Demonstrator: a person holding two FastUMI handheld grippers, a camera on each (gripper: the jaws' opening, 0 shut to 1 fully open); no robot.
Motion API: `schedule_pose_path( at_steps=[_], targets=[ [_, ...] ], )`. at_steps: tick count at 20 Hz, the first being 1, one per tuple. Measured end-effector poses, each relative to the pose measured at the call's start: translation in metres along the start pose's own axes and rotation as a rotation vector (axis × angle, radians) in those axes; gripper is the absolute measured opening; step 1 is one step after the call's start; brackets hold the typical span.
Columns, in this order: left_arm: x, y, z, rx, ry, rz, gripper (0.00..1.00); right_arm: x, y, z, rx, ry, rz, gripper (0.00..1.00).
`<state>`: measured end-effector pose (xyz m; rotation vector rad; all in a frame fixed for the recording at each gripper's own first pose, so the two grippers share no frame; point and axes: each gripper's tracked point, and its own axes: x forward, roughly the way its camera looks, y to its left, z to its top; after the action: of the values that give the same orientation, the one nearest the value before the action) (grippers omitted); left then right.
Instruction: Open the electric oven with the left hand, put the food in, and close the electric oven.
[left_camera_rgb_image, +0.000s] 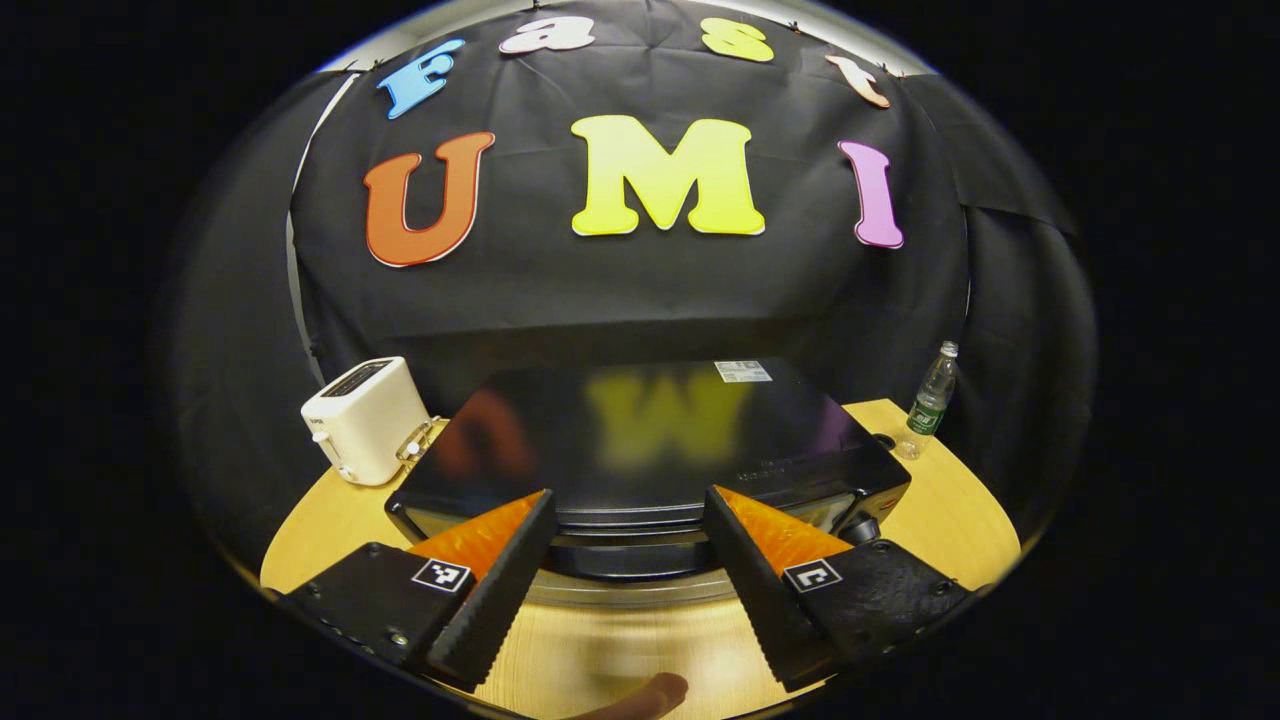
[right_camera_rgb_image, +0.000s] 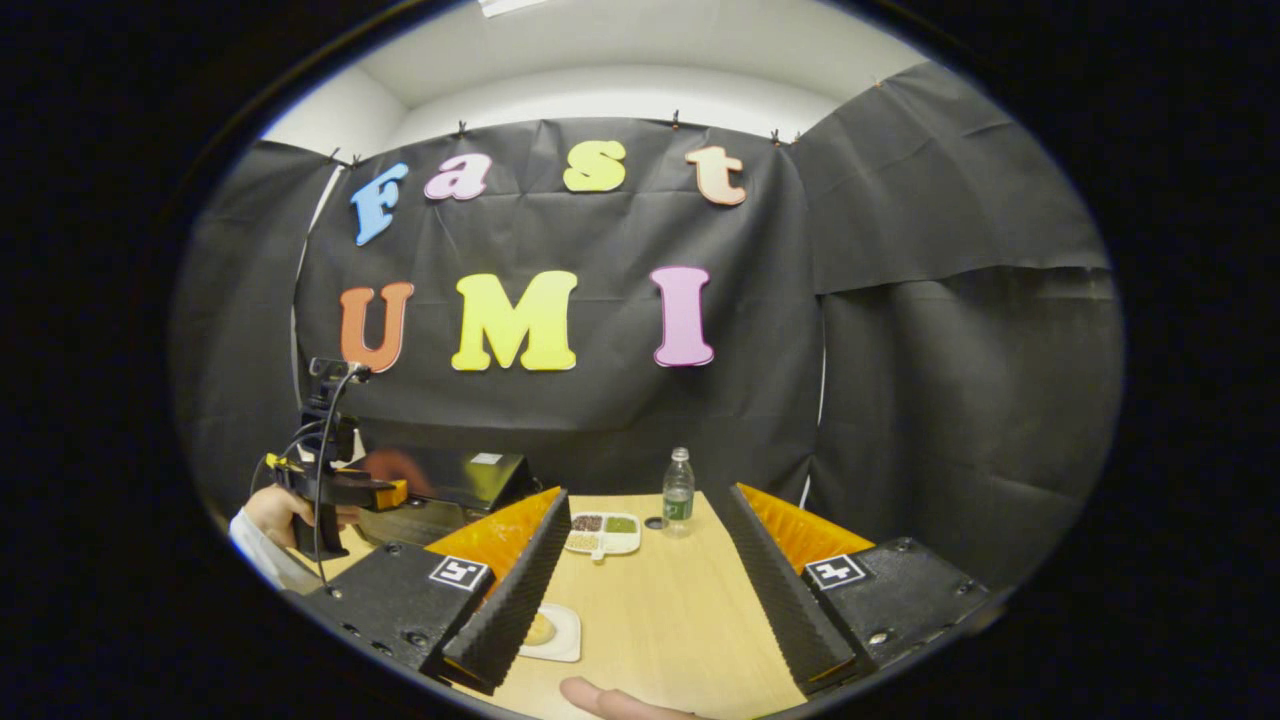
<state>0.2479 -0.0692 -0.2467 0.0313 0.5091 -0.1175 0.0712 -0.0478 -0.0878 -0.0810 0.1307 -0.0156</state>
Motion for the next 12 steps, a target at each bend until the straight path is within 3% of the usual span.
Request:
schedule_pose_path(
  at_steps=[6,7,9,12],
  targets=[
    [-0.011,0.0,-0.007,0.01,-0.002,0.001,0.98,-0.017,0.002,-0.007,-0.033,-0.001,-0.011,1.0],
    [-0.015,0.0,-0.008,0.011,-0.006,0.001,0.99,-0.02,0.005,-0.005,-0.043,-0.01,-0.009,0.96],
    [-0.025,-0.001,-0.013,0.012,-0.014,0.001,0.99,-0.028,0.01,0.002,-0.061,-0.041,-0.011,1.0],
    [-0.038,-0.003,-0.025,0.012,-0.014,-0.014,0.99,-0.043,0.019,0.012,-0.065,-0.08,-0.009,0.96]
  ],
)
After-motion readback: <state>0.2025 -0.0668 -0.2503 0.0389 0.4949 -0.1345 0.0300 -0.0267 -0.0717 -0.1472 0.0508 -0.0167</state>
